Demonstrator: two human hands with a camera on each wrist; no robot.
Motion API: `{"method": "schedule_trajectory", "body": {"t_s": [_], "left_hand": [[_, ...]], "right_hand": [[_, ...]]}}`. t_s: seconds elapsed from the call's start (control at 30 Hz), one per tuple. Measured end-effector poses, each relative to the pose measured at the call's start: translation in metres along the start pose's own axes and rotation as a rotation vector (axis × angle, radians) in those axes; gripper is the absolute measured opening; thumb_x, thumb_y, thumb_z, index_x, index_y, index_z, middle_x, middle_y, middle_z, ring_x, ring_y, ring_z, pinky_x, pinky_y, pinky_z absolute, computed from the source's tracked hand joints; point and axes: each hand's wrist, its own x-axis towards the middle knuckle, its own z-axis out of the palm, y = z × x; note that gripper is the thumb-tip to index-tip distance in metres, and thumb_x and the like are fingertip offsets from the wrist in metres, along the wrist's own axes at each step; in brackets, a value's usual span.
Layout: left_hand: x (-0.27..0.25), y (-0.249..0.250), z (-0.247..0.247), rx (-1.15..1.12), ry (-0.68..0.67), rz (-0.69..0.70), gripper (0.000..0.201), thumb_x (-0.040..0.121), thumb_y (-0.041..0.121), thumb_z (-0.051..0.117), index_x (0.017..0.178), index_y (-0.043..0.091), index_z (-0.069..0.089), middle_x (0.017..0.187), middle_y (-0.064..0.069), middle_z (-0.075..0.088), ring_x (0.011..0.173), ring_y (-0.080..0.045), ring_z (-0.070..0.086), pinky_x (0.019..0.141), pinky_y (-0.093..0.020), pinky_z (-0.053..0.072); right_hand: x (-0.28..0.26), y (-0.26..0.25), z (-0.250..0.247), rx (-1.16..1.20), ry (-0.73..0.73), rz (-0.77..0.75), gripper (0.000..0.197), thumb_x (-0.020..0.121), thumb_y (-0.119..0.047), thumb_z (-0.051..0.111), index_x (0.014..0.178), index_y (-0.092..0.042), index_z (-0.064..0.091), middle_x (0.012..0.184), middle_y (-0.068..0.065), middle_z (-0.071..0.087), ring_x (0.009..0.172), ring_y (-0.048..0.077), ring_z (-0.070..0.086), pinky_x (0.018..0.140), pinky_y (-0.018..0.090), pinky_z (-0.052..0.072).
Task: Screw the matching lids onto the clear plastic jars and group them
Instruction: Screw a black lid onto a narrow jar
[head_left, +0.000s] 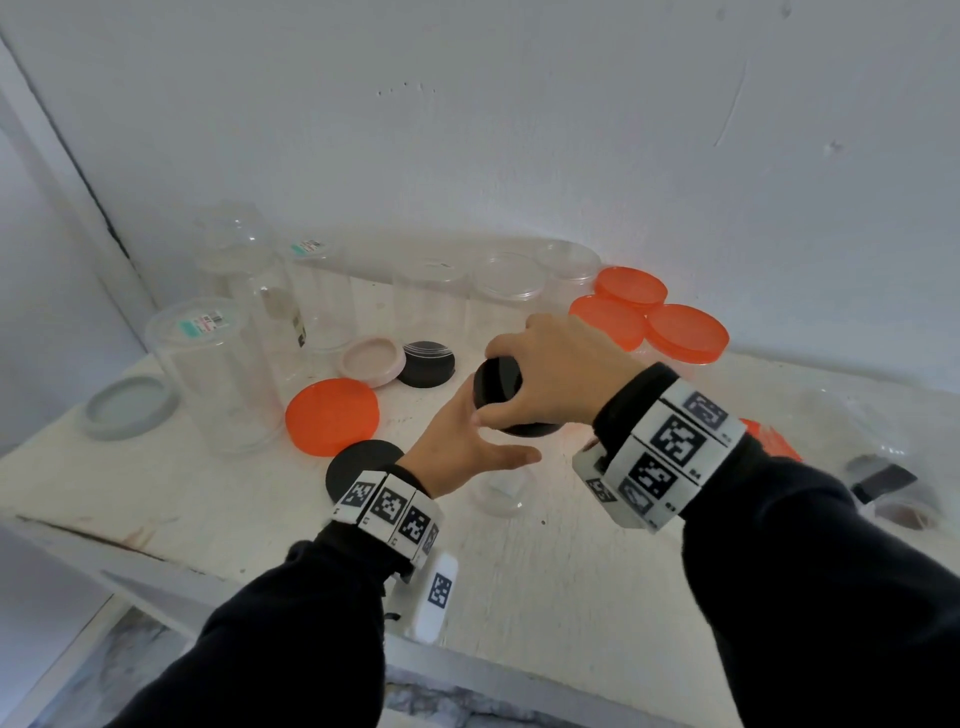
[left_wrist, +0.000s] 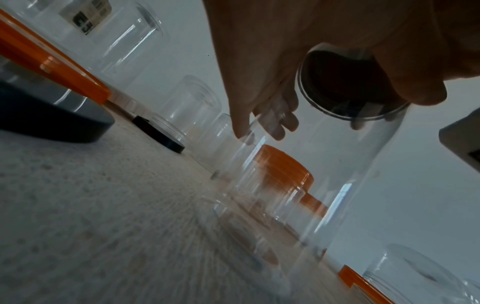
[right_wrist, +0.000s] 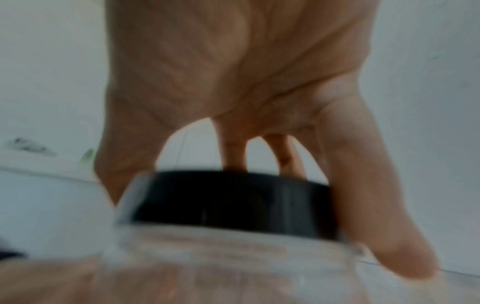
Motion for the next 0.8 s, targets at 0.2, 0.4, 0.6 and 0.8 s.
{"method": "schedule_trajectory", "body": {"t_s": [0.2,0.4,0.6,0.8], "left_hand": [[0.0,0.002,-0.001,-0.005,-0.029,0.015,0.086,0.055,0.038,0.081,0.129,0.024,0.041,0.121,0.011,0.056,0.113,0.002,0.052,0.092,-0.018,0.043],[-0.001,0.001,0.001,-0.027,-0.018,0.023,0.086,0.055,0.039,0.081,0.129,0.021,0.042,0.12,0.007,0.059,0.112,-0.003,0.054,0.092,-0.02,0.044],[-0.003,0.001,0.004,-0.039,0.007,0.004,0.089,0.054,0.039,0.081,0.131,0.021,0.041,0.12,0.009,0.058,0.111,-0.002,0.055,0.096,-0.03,0.046],[-0.005,0.002,0.003,-0.056,0.01,0.004,0.087,0.055,0.035,0.082,0.131,0.024,0.04,0.121,0.01,0.057,0.113,-0.001,0.053,0.094,-0.023,0.044]], "right_hand": [[0.0,0.013,-0.007,0.11,-0.276,-0.062,0.07,0.078,-0.059,0.061,0.139,-0.04,0.032,0.121,-0.004,0.04,0.108,0.016,0.047,0.086,0.029,0.043],[-0.005,0.015,-0.005,0.139,-0.176,-0.115,0.062,0.076,-0.047,0.068,0.132,-0.044,0.042,0.115,-0.003,0.044,0.098,0.016,0.048,0.083,0.029,0.046],[-0.005,0.003,0.012,-0.008,0.031,0.087,0.07,0.073,-0.077,0.047,0.124,-0.029,0.052,0.097,0.001,0.046,0.08,0.018,0.049,0.066,0.027,0.041],[-0.008,0.021,0.0,0.242,-0.246,-0.147,0.069,0.081,-0.046,0.065,0.141,-0.042,0.031,0.135,-0.006,0.032,0.113,0.012,0.04,0.09,0.023,0.038]]}}
